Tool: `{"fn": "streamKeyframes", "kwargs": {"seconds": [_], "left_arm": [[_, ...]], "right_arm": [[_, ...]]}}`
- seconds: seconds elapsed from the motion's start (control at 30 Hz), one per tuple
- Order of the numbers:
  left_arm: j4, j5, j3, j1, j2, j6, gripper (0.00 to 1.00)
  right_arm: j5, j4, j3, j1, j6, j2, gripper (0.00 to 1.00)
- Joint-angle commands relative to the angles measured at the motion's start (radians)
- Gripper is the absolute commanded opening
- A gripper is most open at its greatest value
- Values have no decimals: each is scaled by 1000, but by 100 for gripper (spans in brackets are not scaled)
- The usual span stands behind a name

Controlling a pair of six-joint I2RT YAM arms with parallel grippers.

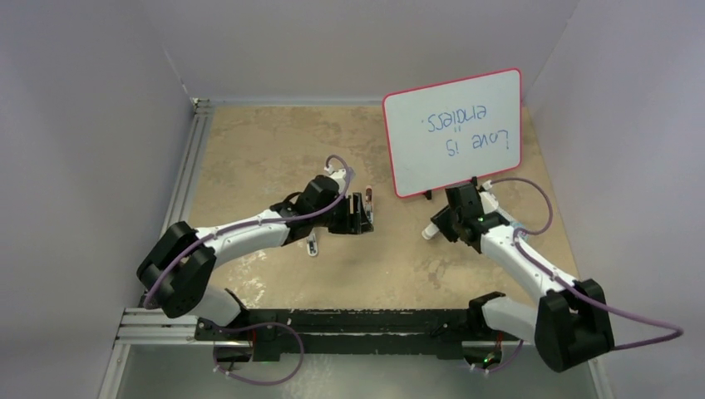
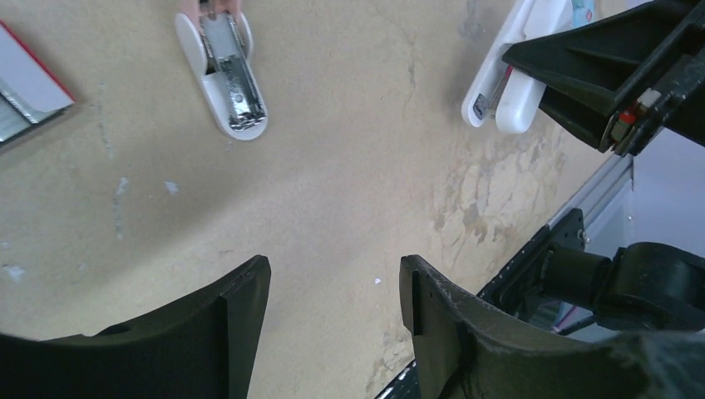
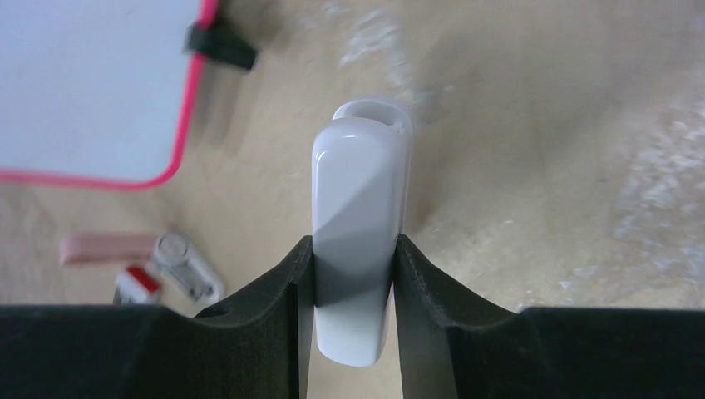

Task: Load the staples into the stapler
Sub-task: Pick up the stapler from the center of the board, then place the stapler at the center of the board.

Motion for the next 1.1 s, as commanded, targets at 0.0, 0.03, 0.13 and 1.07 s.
{"fn": "streamKeyframes", "kwargs": {"seconds": [0.0, 0.03, 0.13, 1.07], "left_arm": [[117, 116, 7, 2, 30, -55, 59], [123, 124, 5, 2, 34, -60, 59], [124, 120, 3, 2, 41, -77, 60], [91, 10, -62, 2, 12, -167, 63]], "right_arm": [[-112, 249, -59, 70, -228, -158, 0], [-96, 269, -66, 98, -245, -196, 1], [-92, 276, -55, 151, -272, -186, 6], [-38, 212, 113, 404, -485, 248, 48]]}}
